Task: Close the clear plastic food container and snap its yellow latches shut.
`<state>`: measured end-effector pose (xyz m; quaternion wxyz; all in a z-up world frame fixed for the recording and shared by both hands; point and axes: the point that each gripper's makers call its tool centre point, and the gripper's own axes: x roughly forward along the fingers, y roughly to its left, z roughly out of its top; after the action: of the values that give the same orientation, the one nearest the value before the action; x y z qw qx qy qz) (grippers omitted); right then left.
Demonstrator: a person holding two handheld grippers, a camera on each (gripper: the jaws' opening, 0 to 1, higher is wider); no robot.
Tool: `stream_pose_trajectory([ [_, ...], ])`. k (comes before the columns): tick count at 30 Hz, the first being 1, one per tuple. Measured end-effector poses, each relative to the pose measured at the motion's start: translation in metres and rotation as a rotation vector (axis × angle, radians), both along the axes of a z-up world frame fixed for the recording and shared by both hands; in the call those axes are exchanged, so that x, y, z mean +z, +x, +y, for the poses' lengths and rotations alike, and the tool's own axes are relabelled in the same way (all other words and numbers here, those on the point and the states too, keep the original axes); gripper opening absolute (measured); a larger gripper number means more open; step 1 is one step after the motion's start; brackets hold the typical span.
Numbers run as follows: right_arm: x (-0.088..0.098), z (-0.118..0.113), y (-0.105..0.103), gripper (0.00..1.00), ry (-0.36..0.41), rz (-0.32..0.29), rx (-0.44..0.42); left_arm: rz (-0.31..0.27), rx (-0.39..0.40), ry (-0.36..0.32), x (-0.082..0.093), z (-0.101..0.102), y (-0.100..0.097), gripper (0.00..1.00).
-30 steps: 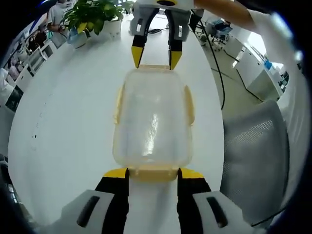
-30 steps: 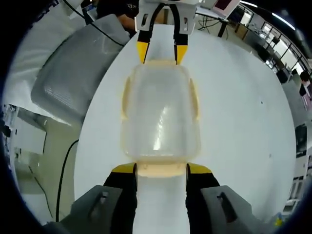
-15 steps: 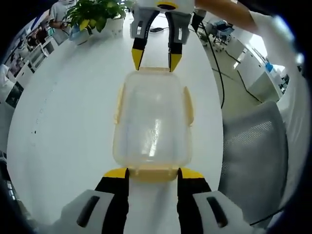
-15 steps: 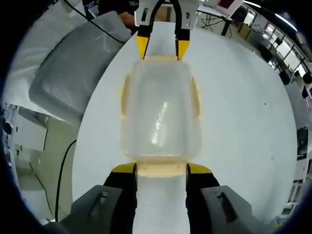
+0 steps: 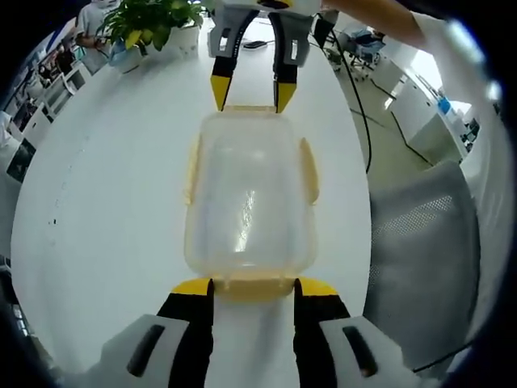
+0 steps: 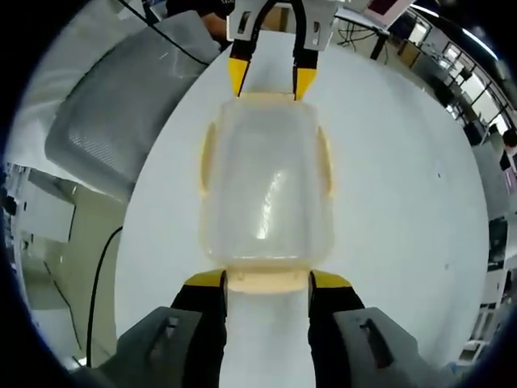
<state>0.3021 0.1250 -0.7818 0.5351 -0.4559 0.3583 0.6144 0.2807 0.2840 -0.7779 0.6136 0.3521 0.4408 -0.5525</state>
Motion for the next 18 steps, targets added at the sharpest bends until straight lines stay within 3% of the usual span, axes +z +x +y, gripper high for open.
stream_pose_trajectory([
  [18,-0.0037,-0.0037,0.0042,0.36,-0.012,0.002,-0.052,-0.002,-0.048,-0.001,-0.0007,0.0015,0.0001,0.33],
])
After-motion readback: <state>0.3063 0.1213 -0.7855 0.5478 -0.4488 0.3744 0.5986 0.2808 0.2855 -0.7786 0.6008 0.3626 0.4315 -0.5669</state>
